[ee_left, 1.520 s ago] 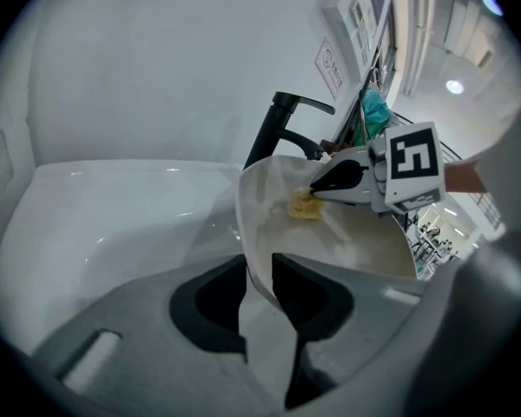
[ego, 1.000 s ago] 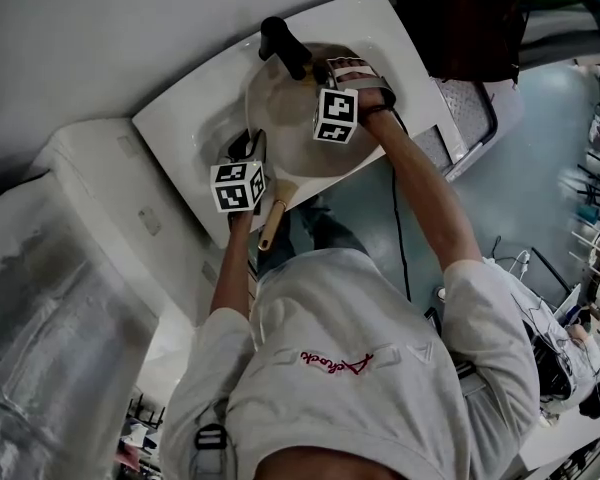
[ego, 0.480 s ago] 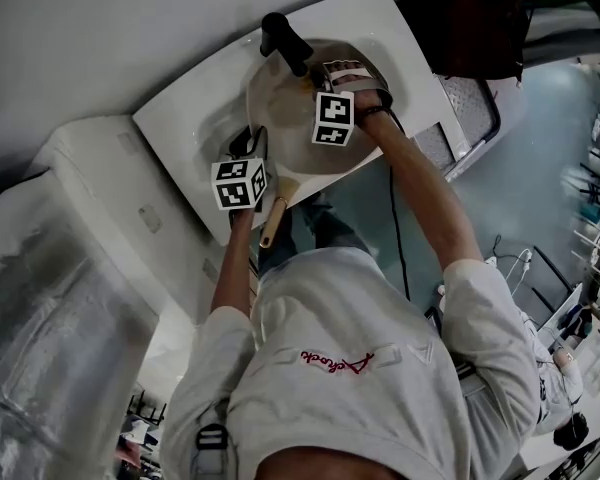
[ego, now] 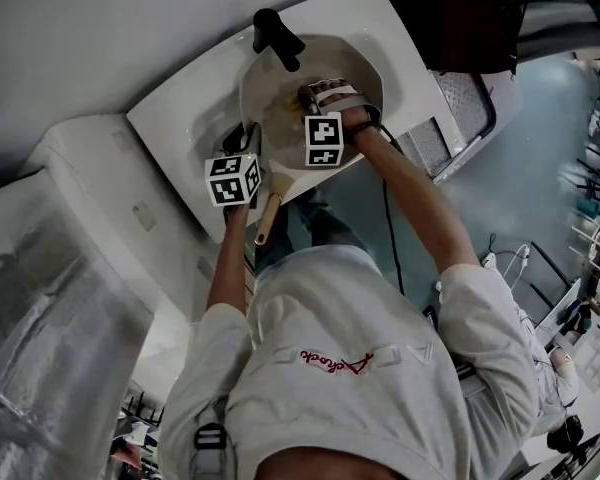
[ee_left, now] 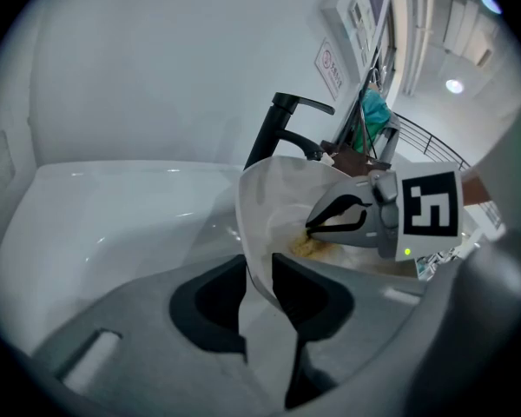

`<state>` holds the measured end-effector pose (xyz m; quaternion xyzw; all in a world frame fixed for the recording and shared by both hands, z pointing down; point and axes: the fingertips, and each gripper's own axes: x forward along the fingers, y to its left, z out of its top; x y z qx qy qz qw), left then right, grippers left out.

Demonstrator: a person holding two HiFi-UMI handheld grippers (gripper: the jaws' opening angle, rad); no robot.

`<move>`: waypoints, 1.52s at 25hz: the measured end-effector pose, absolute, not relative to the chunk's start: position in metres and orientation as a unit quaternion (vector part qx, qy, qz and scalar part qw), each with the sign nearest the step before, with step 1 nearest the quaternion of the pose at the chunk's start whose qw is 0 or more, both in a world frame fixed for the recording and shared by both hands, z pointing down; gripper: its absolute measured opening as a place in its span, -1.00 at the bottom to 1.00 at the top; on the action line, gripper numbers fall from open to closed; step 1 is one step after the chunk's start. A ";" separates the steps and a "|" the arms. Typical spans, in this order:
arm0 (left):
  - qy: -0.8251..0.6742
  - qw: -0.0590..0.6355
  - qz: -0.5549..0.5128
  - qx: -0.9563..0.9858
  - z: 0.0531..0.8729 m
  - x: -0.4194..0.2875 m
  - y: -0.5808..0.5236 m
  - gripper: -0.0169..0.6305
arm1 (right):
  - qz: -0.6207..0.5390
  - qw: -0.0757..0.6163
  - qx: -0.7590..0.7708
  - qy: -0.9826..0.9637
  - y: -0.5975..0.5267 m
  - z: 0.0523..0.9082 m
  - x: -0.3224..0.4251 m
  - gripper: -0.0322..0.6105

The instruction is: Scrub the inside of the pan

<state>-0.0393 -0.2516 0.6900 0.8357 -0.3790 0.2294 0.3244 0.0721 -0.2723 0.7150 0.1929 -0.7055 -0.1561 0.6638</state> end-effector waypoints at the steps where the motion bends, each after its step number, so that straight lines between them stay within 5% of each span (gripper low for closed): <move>1: -0.379 0.325 0.230 0.836 0.690 -0.039 -0.251 -0.65 | -0.156 0.664 0.187 -0.707 -0.267 0.716 0.070 -0.83; 14: -0.378 0.326 0.231 0.835 0.691 -0.040 -0.250 -0.65 | -0.154 0.681 0.108 -0.707 -0.203 0.733 0.046 -0.83; 38: -0.374 0.332 0.226 0.836 0.691 -0.039 -0.251 -0.65 | -0.135 0.712 0.226 -0.651 -0.319 0.698 0.120 -0.83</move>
